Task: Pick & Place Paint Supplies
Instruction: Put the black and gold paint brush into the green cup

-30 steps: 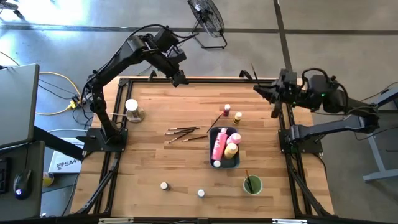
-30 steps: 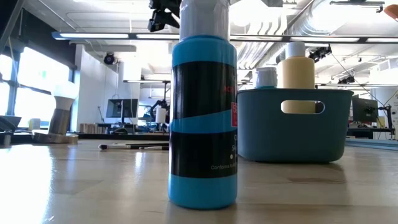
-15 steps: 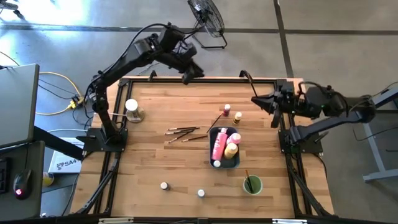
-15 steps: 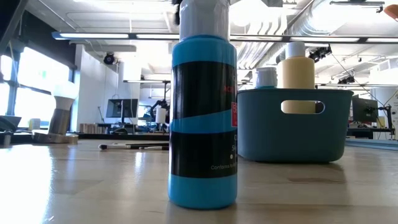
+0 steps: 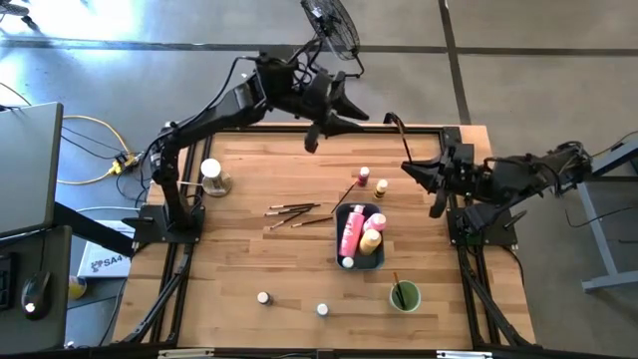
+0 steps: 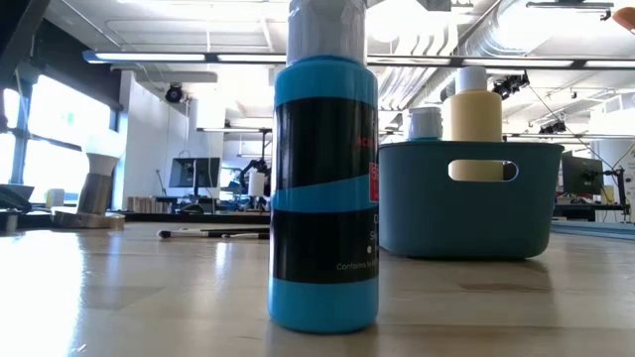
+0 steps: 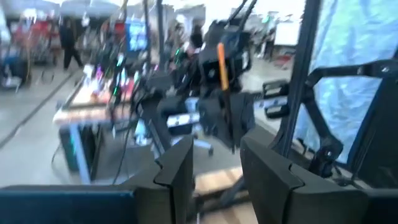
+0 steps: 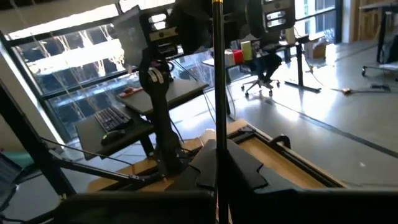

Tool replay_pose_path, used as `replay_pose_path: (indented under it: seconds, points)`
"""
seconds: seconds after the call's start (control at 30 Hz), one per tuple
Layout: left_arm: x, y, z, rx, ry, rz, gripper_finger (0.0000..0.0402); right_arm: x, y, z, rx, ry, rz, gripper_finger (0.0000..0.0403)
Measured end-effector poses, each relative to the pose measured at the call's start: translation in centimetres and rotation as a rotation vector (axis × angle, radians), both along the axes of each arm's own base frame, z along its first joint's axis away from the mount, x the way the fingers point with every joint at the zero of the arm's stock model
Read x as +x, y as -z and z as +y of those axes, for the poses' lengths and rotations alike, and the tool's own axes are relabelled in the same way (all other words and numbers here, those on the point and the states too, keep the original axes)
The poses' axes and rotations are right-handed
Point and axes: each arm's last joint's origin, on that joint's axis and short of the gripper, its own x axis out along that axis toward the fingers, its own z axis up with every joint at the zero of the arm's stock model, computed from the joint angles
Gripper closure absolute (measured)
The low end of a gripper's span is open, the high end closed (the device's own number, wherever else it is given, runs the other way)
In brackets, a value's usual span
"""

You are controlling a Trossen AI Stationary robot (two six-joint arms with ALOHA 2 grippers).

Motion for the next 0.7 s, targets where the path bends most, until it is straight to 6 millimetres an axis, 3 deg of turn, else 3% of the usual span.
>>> replay_pose_path:
  seconds: [0.23, 0.7]
  points:
    - [2.4, 0.8, -2.9, 0.066, 0.073, -0.058, 0.0271, 1.7, 0.3, 0.9, -0.044, -0.015, 0.013, 0.0399]
    - [2.6, 0.2, -3.9, 0.075, 0.076, -0.132, 0.0271, 2.3, 0.4, 1.2, -0.038, -0.027, 0.006, 0.0399]
